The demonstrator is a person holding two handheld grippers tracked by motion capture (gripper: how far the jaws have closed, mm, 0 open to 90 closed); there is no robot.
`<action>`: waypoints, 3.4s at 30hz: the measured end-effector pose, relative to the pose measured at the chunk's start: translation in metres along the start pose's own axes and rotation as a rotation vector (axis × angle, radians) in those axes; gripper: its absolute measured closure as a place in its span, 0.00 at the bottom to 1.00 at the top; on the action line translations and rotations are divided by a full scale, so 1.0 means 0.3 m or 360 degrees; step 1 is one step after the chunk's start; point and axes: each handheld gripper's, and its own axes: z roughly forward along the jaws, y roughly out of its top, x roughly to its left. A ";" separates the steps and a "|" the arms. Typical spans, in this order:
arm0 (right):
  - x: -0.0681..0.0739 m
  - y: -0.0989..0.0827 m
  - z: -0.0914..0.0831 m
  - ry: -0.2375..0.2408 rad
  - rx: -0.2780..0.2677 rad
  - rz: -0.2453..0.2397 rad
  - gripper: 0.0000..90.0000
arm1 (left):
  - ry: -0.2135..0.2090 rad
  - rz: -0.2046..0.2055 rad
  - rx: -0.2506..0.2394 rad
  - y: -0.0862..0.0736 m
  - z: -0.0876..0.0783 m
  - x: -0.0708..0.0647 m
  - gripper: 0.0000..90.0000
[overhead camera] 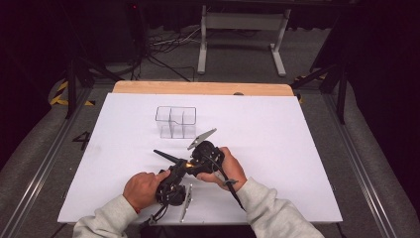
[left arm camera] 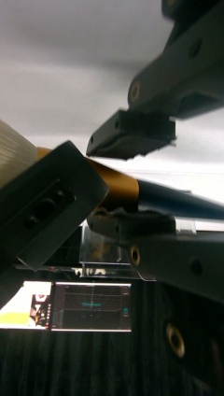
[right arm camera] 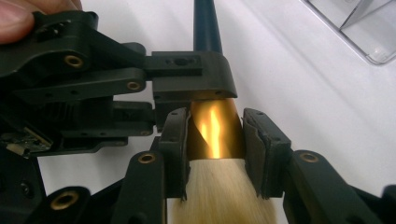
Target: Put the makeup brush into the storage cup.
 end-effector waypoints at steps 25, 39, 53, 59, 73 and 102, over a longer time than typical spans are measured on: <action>-0.061 -0.049 -0.168 -0.0050 -0.0374 0.0078 0.49 | -0.0165 -0.0108 0.0121 -0.039 0.012 0.026 0.77; -0.101 -0.221 -0.319 -0.0398 -0.0672 -0.0075 0.38 | -0.0255 -0.0378 0.0122 -0.086 0.024 0.059 0.77; -0.102 -0.336 -0.381 -0.0615 -0.0824 -0.0223 0.21 | -0.0305 -0.0601 0.0087 -0.121 0.020 0.092 0.78; -0.101 -0.360 -0.376 -0.0686 -0.0821 -0.0275 0.17 | -0.0310 -0.0655 0.0073 -0.134 0.015 0.104 0.78; -0.110 -0.448 -0.378 -0.0820 -0.0861 -0.0300 0.07 | -0.0361 -0.0870 0.0015 -0.167 0.005 0.144 0.78; -0.114 -0.605 -0.371 -0.0929 -0.0867 -0.0238 0.09 | -0.0469 -0.1649 -0.0317 -0.305 -0.008 0.270 0.78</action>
